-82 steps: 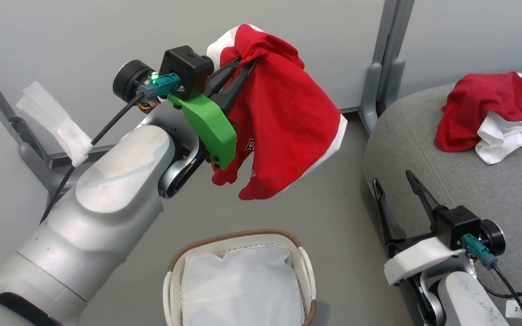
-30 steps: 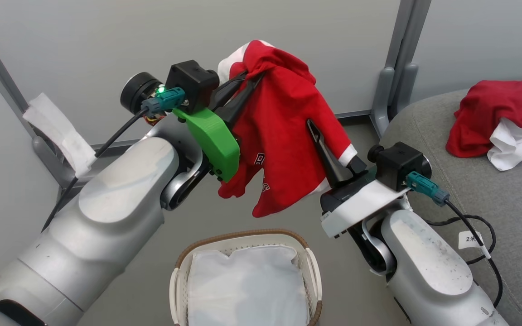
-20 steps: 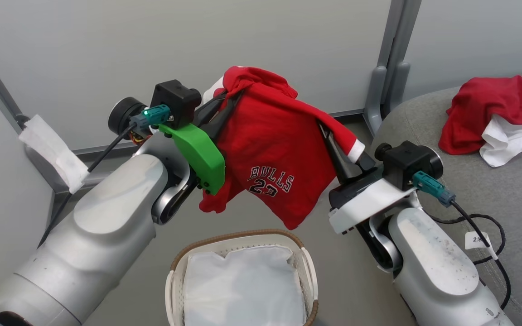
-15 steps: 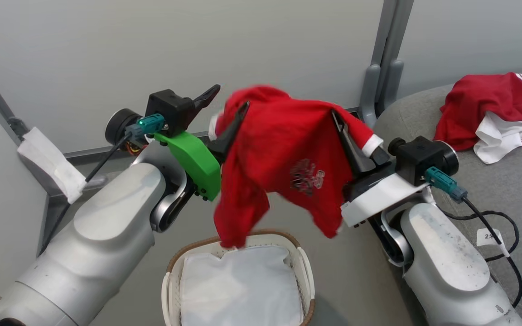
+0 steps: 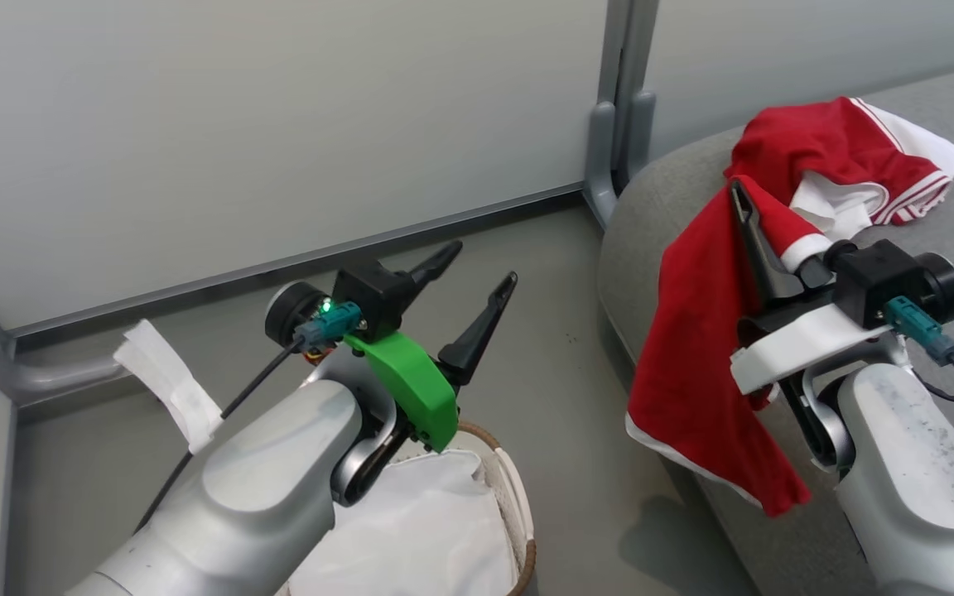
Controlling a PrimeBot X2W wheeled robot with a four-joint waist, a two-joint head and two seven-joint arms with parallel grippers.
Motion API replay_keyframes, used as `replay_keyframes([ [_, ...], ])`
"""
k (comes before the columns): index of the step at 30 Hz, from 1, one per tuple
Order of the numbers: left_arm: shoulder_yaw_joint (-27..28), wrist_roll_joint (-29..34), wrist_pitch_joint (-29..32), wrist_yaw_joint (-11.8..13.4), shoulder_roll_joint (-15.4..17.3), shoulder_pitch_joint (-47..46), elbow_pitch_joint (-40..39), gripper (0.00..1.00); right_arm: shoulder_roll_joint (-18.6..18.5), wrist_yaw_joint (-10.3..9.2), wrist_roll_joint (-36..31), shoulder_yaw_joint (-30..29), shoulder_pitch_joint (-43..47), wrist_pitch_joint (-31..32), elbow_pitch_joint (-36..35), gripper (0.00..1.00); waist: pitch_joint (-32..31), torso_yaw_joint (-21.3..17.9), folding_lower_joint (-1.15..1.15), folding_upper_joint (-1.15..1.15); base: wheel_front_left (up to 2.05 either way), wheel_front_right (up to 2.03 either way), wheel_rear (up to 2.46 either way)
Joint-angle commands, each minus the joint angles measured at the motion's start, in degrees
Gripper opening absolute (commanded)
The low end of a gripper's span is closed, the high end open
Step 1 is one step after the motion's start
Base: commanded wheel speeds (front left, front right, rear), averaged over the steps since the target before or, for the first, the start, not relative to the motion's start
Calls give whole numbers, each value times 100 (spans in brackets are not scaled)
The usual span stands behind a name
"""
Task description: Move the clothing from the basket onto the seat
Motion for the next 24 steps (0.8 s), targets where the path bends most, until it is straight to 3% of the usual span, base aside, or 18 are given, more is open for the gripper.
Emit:
replay_keyframes([
  [1,-28,38,-46,32,-32,124,-34,100,-64,-8,-40,-72,91,22,-62,0,100,-367,0,0,0,0,0],
  [8,-132,190,-96,90,-130,374,-250,100,-199,-7,-68,-191,123,210,-293,0,336,-1040,0,0,0,0,0],
  [14,-132,278,-117,142,-130,343,-303,100,-168,-7,-63,-268,54,260,-441,0,662,-1381,0,0,0,0,0],
  [24,-122,316,-94,144,-148,97,-296,100,-100,-7,-205,-262,-303,252,-202,0,1154,-1371,0,0,0,0,0],
])
